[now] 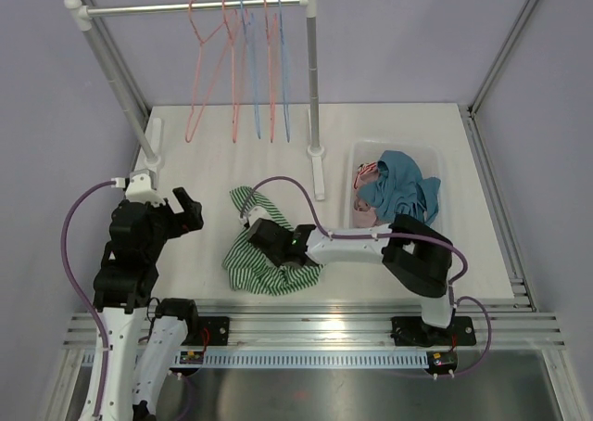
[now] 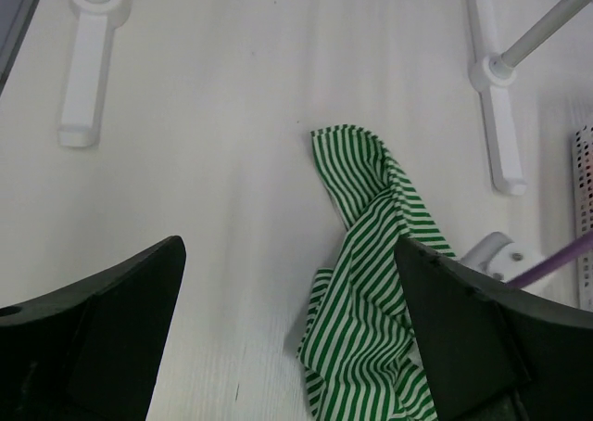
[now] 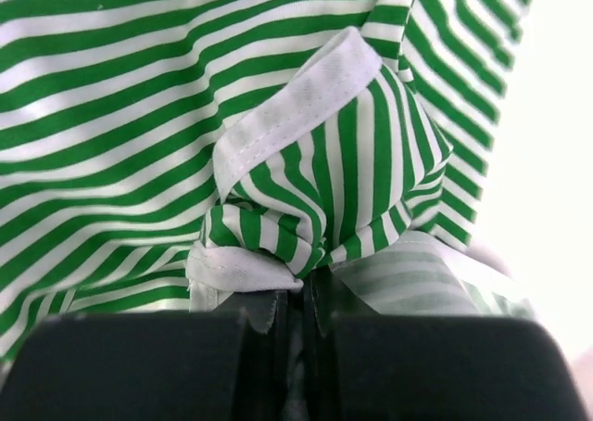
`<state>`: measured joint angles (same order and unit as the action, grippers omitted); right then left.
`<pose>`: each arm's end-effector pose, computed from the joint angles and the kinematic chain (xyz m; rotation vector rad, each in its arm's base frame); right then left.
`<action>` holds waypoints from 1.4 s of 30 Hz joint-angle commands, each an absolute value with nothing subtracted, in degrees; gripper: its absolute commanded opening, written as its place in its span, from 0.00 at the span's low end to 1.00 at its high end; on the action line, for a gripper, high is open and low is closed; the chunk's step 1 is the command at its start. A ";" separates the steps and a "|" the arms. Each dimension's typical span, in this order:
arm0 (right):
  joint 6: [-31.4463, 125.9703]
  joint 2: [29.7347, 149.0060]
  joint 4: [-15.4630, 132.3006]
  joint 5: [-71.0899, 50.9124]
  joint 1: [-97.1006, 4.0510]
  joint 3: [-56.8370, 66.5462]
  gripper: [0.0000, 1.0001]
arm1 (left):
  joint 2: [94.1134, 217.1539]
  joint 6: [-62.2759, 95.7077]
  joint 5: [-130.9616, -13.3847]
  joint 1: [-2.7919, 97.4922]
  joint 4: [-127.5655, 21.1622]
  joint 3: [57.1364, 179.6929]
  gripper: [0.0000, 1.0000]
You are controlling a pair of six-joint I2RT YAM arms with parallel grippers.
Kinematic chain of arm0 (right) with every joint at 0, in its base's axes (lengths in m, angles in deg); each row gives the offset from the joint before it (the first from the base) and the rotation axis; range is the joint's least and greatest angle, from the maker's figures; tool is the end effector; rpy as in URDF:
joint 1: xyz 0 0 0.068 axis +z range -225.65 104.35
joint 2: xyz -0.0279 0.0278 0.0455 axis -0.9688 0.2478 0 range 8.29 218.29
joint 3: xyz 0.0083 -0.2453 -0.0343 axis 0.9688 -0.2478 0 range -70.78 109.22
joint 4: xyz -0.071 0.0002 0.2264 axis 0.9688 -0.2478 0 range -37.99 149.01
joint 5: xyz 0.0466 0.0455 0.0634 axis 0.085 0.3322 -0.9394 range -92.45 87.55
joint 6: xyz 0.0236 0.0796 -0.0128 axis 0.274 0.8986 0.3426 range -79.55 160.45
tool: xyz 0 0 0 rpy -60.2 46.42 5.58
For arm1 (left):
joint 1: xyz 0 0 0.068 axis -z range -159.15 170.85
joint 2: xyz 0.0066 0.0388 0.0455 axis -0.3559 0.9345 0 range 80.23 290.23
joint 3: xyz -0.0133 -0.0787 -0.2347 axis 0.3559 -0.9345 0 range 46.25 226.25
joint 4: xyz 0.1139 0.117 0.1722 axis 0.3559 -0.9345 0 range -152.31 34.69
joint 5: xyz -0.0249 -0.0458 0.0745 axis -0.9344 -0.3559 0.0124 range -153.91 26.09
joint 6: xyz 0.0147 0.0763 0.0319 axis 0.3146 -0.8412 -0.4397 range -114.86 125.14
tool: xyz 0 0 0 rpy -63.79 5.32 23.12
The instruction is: Remove the tank top from the hanger
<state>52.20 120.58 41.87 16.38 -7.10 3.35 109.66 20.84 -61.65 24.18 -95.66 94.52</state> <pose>0.1688 0.3649 0.1275 -1.0614 2.2321 0.1845 0.1377 -0.0052 0.3040 -0.2361 1.9358 -0.1815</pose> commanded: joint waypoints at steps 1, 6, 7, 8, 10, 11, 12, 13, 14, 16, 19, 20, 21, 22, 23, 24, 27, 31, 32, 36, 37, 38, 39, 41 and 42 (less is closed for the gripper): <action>53.01 110.00 39.51 21.63 -7.88 3.05 0.00 | 109.41 21.13 -61.09 24.54 -90.73 93.35 0.99; 54.42 98.74 32.31 26.11 -11.22 4.28 0.00 | 109.58 21.22 -62.59 24.72 -90.20 93.00 0.99; 54.86 97.25 30.73 27.07 -11.75 5.24 0.00 | 109.41 21.22 -62.59 24.80 -90.20 93.09 0.99; 54.95 94.54 27.84 29.35 -12.28 5.77 0.00 | 109.41 21.22 -62.59 24.81 -90.20 93.00 0.99; 55.39 91.89 23.80 31.64 -13.42 7.52 0.00 | 109.14 21.22 -62.68 24.89 -90.20 92.92 0.99; 55.39 89.44 22.64 33.22 -13.86 8.14 0.00 | 109.14 21.22 -62.77 24.98 -90.20 92.92 0.99; 55.13 88.11 21.67 33.84 -14.73 9.36 0.00 | 109.14 21.22 -62.77 24.98 -90.11 92.92 0.99; 54.69 86.79 19.92 34.46 -15.27 9.99 0.00 | 109.06 21.13 -62.68 25.07 -90.11 92.92 0.99; 54.42 84.69 18.95 36.29 -15.71 10.69 0.00 | 109.06 21.22 -62.68 25.07 -90.11 92.92 0.99; 53.46 82.83 16.40 37.89 -18.15 12.88 0.00 | 109.05 21.22 -62.77 25.16 -90.11 92.92 0.99; 51.27 79.67 14.37 40.34 -22.98 15.43 0.00 | 109.32 21.22 -62.94 25.16 -90.02 92.83 0.99; 50.74 79.48 13.84 40.53 -24.40 15.96 0.00 | 109.41 21.22 -62.95 25.16 -90.02 92.83 0.99; 50.12 79.48 13.32 40.88 -25.89 17.01 0.00 | 109.41 21.22 -62.95 25.16 -90.02 92.83 0.99; 49.77 79.48 12.70 40.27 -29.82 17.28 0.00 | 109.32 21.22 -62.95 25.16 -90.02 92.83 0.99; 49.24 79.65 12.78 38.53 -31.95 17.37 0.00 | 109.23 21.22 -62.95 25.16 -89.94 92.83 0.99; 48.80 79.83 13.04 36.33 -34.58 17.11 0.00 | 109.23 21.22 -62.95 25.16 -89.93 92.83 0.99; 47.83 81.32 15.94 27.80 -43.11 15.36 0.00 | 109.41 21.22 -62.94 25.16 -89.85 92.91 0.99; 48.00 86.41 20.50 16.33 -51.81 13.07 0.00 | 109.67 21.22 -63.12 25.24 -89.93 92.83 0.99; 48.53 89.73 21.39 14.10 -54.79 12.46 0.00 | 109.67 21.05 -63.03 25.25 -89.93 92.91 0.99; 51.51 100.73 24.56 5.91 -61.31 8.77 0.00 | 109.32 21.13 -62.86 25.33 -90.02 92.83 0.99; 51.87 105.19 25.17 3.90 -62.11 8.41 0.00 | 108.97 21.13 -62.68 25.33 -90.02 92.83 0.99; 52.31 107.15 25.79 3.36 -62.73 7.89 0.00 | 108.79 21.13 -62.59 25.42 -90.02 92.91 0.99; 53.36 109.08 26.05 2.66 -63.95 7.10 0.00 | 108.71 21.13 -62.51 25.59 -90.11 92.83 0.99; 54.24 114.36 26.05 0.63 -65.01 6.39 0.00 | 108.70 21.13 -62.33 25.68 -90.11 92.91 0.99; 54.59 115.68 26.06 0.28 -65.36 5.95 0.00 | 108.70 21.13 -62.16 25.77 -90.20 92.92 0.99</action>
